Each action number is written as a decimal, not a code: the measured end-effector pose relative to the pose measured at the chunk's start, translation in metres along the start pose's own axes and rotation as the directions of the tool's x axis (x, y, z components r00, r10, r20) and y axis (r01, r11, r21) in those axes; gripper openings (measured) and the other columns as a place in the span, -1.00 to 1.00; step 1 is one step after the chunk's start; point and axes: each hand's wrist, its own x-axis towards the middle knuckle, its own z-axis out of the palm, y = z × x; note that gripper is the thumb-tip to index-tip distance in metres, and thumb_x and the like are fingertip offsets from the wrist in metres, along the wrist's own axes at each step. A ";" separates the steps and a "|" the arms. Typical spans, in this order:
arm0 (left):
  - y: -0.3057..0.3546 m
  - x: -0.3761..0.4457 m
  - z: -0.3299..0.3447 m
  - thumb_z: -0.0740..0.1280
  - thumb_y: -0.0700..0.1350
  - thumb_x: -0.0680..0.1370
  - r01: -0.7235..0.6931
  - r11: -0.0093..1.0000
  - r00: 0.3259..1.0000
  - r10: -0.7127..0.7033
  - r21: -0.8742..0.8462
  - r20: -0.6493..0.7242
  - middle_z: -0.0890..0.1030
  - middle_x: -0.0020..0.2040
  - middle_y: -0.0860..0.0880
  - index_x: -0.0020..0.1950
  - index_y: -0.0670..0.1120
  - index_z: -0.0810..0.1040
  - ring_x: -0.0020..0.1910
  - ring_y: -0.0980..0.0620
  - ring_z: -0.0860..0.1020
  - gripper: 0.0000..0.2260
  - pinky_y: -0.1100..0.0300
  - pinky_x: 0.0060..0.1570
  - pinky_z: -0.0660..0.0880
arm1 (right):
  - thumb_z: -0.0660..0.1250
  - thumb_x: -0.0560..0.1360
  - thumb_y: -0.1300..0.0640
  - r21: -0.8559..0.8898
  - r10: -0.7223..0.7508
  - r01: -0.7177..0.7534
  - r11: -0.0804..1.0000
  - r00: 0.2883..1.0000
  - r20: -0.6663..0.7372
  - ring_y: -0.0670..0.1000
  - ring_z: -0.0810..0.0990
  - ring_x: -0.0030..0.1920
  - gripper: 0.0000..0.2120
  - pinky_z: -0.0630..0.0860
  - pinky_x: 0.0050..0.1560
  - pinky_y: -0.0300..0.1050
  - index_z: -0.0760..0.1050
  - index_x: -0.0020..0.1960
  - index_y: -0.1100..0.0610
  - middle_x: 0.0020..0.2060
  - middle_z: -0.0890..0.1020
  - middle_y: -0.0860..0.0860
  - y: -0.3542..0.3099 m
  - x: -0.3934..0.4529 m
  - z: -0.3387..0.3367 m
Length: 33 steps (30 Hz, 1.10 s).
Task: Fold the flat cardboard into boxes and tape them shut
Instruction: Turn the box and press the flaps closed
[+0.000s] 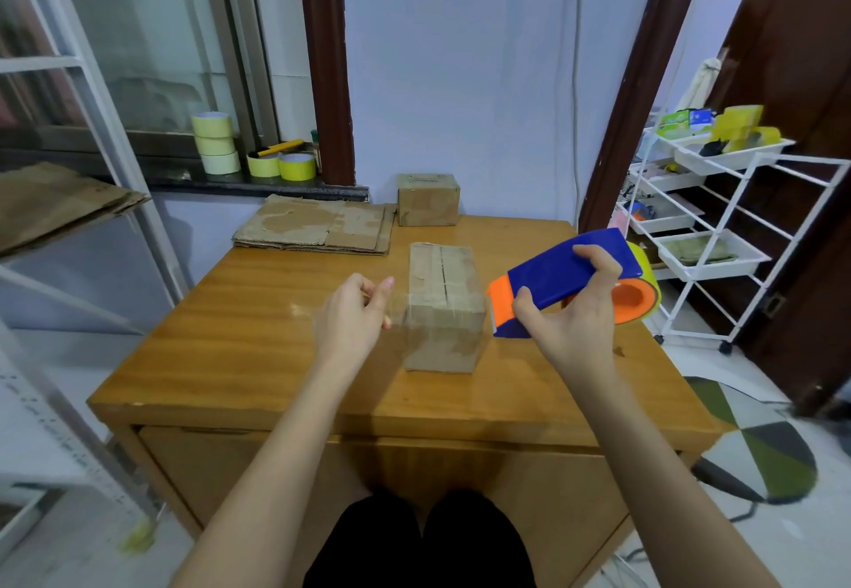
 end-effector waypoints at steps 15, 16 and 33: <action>-0.013 0.001 0.033 0.13 0.13 0.61 0.056 0.986 0.998 -0.050 -0.157 0.043 0.51 -0.35 0.04 -0.06 -0.09 0.45 -0.38 0.13 0.45 -0.69 0.24 -0.36 0.32 | 0.47 0.38 0.28 0.057 0.160 -0.162 0.985 0.987 0.029 -0.03 0.52 -0.26 -0.44 0.51 -0.21 0.06 0.21 0.22 0.17 -0.25 0.42 -0.14 0.003 -0.004 0.005; -0.014 0.002 0.036 0.13 0.12 0.62 0.065 0.982 0.997 -0.059 -0.176 0.041 0.51 -0.35 0.05 -0.05 -0.09 0.46 -0.39 0.14 0.45 -0.70 0.24 -0.36 0.32 | 0.47 0.38 0.27 0.050 0.165 -0.167 0.985 0.986 0.036 -0.02 0.53 -0.25 -0.45 0.51 -0.20 0.06 0.20 0.20 0.14 -0.25 0.42 -0.14 0.003 -0.004 0.005; -0.010 -0.014 0.054 0.04 0.32 0.55 0.341 0.880 0.939 -0.304 -0.330 0.158 0.61 -0.04 -0.15 0.11 -0.10 0.44 0.00 -0.17 0.59 -0.49 -0.12 0.11 0.51 | 0.45 0.38 0.19 0.007 0.159 -0.160 0.987 0.985 0.074 0.05 0.56 -0.25 -0.46 0.52 -0.23 0.03 0.13 0.11 0.00 -0.26 0.51 0.00 0.002 0.001 0.008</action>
